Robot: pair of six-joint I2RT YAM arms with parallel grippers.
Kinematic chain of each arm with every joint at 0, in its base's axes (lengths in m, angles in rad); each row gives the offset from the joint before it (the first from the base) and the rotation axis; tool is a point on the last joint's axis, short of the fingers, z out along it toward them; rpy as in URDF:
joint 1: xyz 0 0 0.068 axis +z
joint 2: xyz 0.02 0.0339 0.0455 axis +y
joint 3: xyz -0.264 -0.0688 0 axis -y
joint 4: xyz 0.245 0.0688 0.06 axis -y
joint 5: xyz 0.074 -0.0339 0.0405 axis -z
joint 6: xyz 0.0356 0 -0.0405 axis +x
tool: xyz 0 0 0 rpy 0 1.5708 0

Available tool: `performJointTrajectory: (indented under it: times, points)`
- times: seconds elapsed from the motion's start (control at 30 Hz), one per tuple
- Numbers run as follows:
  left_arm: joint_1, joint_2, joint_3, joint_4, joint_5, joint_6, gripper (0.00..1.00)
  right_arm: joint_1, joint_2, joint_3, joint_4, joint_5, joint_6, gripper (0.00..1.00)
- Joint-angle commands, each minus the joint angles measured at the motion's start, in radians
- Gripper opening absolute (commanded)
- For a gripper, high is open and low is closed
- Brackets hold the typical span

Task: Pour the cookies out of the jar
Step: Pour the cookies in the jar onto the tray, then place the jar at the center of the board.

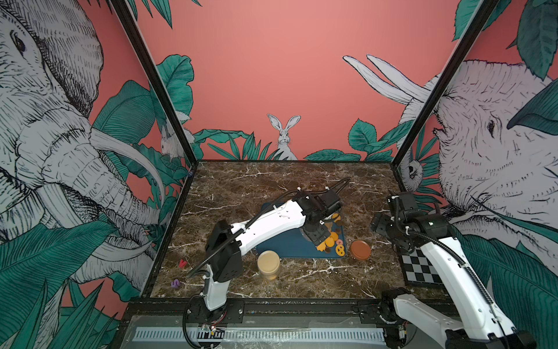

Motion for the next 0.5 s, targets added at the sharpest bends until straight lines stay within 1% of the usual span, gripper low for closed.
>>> performJointTrajectory:
  times: [0.0, 0.07, 0.13, 0.2, 0.27, 0.3, 0.37, 0.4, 0.47]
  points:
    - [0.045, -0.169, -0.098, 0.242, 0.071, -0.081, 0.00, -0.003, -0.016, -0.001, 0.115, -0.148, -0.027, 0.91]
    - [0.078, -0.249, -0.204, 0.382, 0.132, -0.119, 0.00, 0.005, -0.016, -0.001, 0.187, -0.249, -0.034, 0.89]
    - [0.111, -0.336, -0.337, 0.570, 0.212, -0.163, 0.00, 0.034, -0.012, 0.011, 0.254, -0.320, -0.035, 0.89]
    - [0.149, -0.429, -0.486, 0.793, 0.320, -0.216, 0.00, 0.091, 0.002, 0.037, 0.318, -0.381, -0.047, 0.90]
    - [0.191, -0.518, -0.649, 1.037, 0.420, -0.292, 0.00, 0.175, 0.024, 0.076, 0.391, -0.434, -0.053, 0.91]
    - [0.212, -0.550, -0.725, 1.167, 0.476, -0.328, 0.00, 0.218, 0.035, 0.095, 0.432, -0.455, -0.053, 0.92]
    - [0.233, -0.604, -0.849, 1.391, 0.539, -0.369, 0.00, 0.295, 0.057, 0.130, 0.493, -0.471, -0.050, 0.94]
    - [0.234, -0.631, -0.895, 1.467, 0.551, -0.372, 0.00, 0.324, 0.073, 0.154, 0.508, -0.479, -0.053, 0.94]
    - [0.234, -0.678, -0.947, 1.535, 0.580, -0.356, 0.00, 0.366, 0.106, 0.204, 0.510, -0.480, -0.059, 0.95]
